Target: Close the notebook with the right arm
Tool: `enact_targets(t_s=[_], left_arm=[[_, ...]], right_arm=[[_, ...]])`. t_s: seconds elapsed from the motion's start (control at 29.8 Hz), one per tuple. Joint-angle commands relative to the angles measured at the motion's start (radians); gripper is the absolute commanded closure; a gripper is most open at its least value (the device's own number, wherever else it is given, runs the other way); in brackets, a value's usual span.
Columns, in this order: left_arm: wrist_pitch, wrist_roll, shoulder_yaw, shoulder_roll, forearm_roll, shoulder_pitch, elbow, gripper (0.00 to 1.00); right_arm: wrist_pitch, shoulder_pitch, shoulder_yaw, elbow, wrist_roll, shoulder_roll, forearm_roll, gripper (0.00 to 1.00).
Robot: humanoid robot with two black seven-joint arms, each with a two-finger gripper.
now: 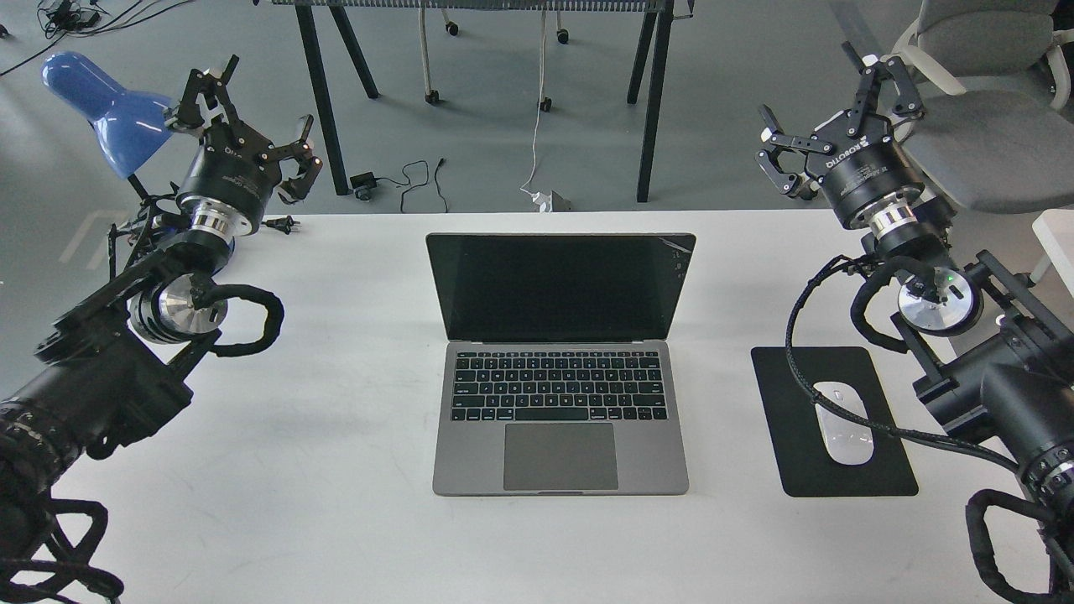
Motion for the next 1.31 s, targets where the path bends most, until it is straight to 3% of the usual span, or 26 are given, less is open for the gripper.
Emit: enact_targets(t_s=[0.0,0.37,0.8,1.04,1.27], left_arm=[[0.008,0.000,0.003,-0.002,0.000,0.000,0.000,0.00],[0.002,0.000,0.002,-0.002,0.000,0.000,0.000,0.00],[0.002,0.000,0.000,-0.002,0.000,0.000,0.000,0.00],[0.002,0.000,0.000,-0.002,0.000,0.000,0.000,0.00],[0.002,0.000,-0.002,-0.002,0.000,0.000,0.000,0.00]], right_arm=[[0.000,0.000,-0.002,0.000,0.000,0.000,0.000,0.00],[-0.070,0.065,-0.069,-0.004,-0.013,-0.014,-0.015,0.00],[-0.216,0.430,-0.580,-0.085,-0.020,-0.060,-0.021,0.00],[-0.222,0.572,-0.845,-0.243,-0.029,0.027,-0.023,0.00],[-0.220,0.596,-1.005,-0.366,-0.029,0.155,-0.058,0.00]])
